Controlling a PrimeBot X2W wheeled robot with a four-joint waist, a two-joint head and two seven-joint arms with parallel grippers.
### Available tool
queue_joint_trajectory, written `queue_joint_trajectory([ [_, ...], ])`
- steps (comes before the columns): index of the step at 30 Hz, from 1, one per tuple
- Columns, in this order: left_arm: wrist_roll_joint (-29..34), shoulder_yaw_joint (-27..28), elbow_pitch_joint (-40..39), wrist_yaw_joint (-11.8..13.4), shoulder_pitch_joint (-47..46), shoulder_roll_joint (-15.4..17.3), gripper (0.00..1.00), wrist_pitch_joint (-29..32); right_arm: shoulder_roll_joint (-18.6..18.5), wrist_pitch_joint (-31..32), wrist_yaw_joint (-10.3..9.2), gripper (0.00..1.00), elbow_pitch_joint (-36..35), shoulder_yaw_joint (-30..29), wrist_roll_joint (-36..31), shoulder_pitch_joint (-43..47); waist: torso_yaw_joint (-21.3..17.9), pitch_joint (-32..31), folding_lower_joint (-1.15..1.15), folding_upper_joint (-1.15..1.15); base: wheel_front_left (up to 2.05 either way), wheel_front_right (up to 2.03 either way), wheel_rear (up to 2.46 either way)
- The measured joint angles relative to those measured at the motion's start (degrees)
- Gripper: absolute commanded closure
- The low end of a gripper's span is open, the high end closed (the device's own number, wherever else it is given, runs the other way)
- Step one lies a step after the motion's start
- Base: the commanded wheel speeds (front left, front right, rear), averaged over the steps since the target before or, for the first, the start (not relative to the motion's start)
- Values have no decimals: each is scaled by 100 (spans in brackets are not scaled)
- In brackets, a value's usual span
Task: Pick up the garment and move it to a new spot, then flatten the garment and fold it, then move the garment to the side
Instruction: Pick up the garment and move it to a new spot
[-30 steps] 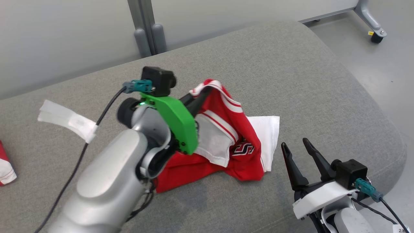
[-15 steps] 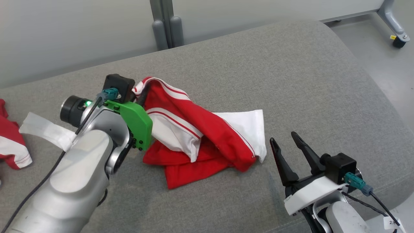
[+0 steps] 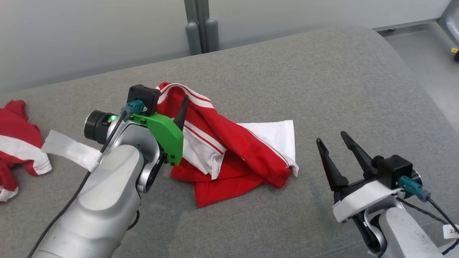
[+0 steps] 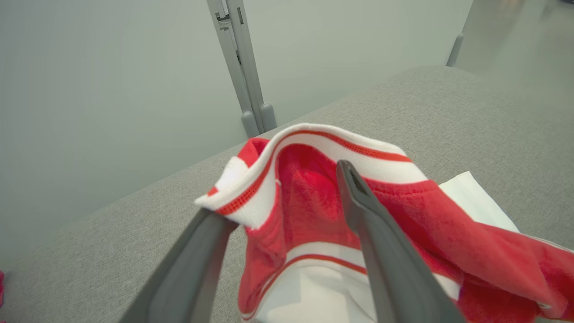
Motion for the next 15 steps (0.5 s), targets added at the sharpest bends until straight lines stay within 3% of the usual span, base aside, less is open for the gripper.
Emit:
queue_joint_trajectory([
  [7,-116,232,-299,52,91,-359,0,-347,-522,413,0,0,671,1,-232,-510,355,-19,0,0,0,0,0],
  [12,-93,113,-337,54,361,-361,0,-339,-691,754,1,0,1026,-44,-252,-931,680,0,0,0,0,0,0],
  [15,129,-165,-271,53,333,-188,0,-162,-682,835,1,0,1144,-33,-165,-1140,899,28,0,0,0,0,0],
])
